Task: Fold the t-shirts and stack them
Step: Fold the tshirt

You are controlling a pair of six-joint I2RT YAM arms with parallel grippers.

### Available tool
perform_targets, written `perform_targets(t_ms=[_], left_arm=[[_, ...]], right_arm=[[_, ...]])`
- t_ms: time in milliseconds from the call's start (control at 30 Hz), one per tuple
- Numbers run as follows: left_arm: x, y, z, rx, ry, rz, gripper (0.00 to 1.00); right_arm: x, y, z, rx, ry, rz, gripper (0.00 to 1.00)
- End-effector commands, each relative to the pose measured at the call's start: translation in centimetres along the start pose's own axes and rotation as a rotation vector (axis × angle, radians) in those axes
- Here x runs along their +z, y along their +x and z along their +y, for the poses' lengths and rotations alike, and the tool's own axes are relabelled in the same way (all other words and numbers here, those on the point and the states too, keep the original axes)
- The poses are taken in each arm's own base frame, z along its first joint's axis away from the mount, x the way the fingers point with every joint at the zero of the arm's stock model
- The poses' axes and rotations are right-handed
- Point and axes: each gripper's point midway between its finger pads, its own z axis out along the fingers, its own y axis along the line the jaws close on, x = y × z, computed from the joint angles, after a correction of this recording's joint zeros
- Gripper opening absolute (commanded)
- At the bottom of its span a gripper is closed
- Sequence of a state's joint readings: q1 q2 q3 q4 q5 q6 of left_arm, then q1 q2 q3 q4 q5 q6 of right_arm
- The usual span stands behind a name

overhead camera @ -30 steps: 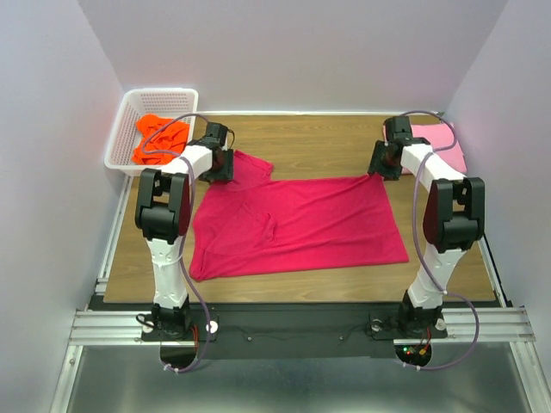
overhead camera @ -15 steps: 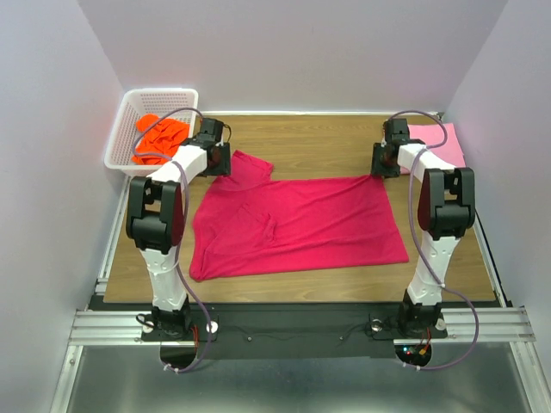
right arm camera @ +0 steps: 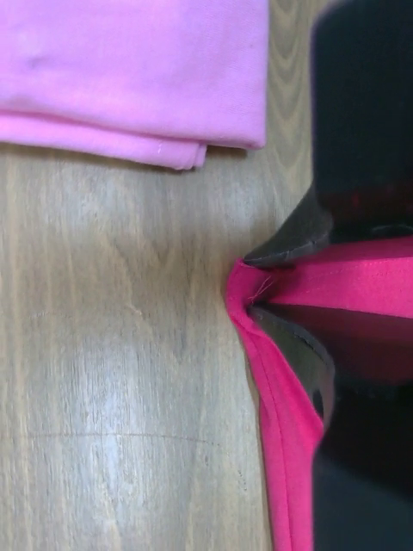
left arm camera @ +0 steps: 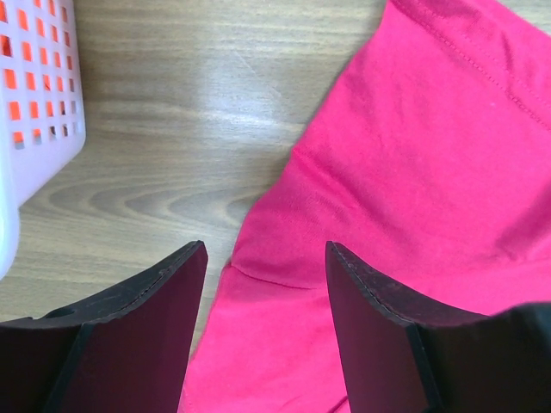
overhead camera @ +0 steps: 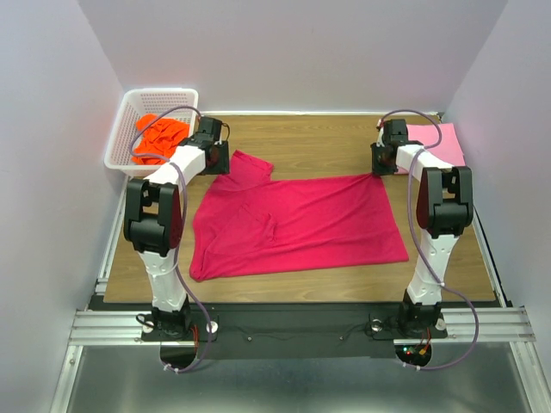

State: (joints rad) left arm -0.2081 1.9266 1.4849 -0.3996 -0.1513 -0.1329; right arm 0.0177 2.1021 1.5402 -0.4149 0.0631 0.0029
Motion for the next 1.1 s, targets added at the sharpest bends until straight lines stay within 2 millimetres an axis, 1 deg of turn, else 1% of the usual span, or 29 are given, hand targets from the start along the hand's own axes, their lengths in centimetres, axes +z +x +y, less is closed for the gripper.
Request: perform_targets(t_ms=[0,33,100,133,167,300,400,500,567,700,800,833,867,933,967,1033,1067], left_arm=[[0.8,0.5,0.4,-0.011,-0.018,0.006,0.69],[1.0,0.5,0.4,-0.009,-0.018,0.010,0.69],[1.3,0.7,0.5,-0.009,-0.022,0.019,0.68],[1.6,0.9,0.5,-0.008,-0.022,0.030,0.68],[1.7,1.0,0.5,-0.008,-0.023,0.033,0.68],[2.2,2.1,0.4,-0.004,-0.019,0.078,0.65],[2.3,3.1,0.7,-0.004,-0.032,0.105,0.63],[2.4,3.5,1.1,-0.010,-0.044,0.113,0.62],[2.5,3.5,1.2,-0.013,-0.044,0.113,0.59],[3.0,3.7,1.3,-0.013,-0.045,0.118,0.58],[3.5,4.3,1.2,-0.010,-0.046,0.138,0.55],[3.8,4.9,1.3,-0.007,-0.049,0.153,0.55],[3.9,5.2,1.2,-0.003,-0.049,0.159,0.53],[4.5,5.8,1.3,0.000,-0.053,0.172,0.44],[4.7,6.2,1.4,0.002,-0.054,0.181,0.42],[5.0,6.7,1.5,0.007,-0.062,0.195,0.41],[5.3,6.8,1.6,0.008,-0.066,0.197,0.30]], right_arm=[[1.3,0.7,-0.4,-0.029,-0.008,0.002,0.23],[1.4,0.9,-0.5,-0.026,-0.005,0.006,0.17],[1.5,1.5,-0.6,-0.027,-0.003,0.018,0.10],[1.5,1.9,-0.6,-0.027,-0.002,0.024,0.04],[1.6,2.1,-0.6,-0.026,-0.002,0.027,0.01],[1.7,2.2,-0.5,-0.015,-0.006,0.029,0.01],[1.8,2.1,-0.3,-0.012,-0.015,0.026,0.01],[1.9,2.2,-0.1,-0.010,-0.025,0.027,0.01],[2.0,2.2,0.0,-0.007,-0.029,0.028,0.01],[2.0,2.2,0.3,-0.005,-0.046,0.028,0.01],[2.0,2.2,0.1,-0.008,-0.037,0.029,0.01],[2.0,2.3,0.0,-0.006,-0.035,0.029,0.01],[2.0,2.3,0.1,-0.008,-0.034,0.031,0.01],[2.0,2.3,0.2,-0.007,-0.038,0.031,0.01],[2.0,2.4,0.2,-0.005,-0.038,0.032,0.01],[2.1,2.5,0.1,-0.006,-0.032,0.034,0.01],[2.1,2.6,0.0,-0.006,-0.028,0.035,0.01]])
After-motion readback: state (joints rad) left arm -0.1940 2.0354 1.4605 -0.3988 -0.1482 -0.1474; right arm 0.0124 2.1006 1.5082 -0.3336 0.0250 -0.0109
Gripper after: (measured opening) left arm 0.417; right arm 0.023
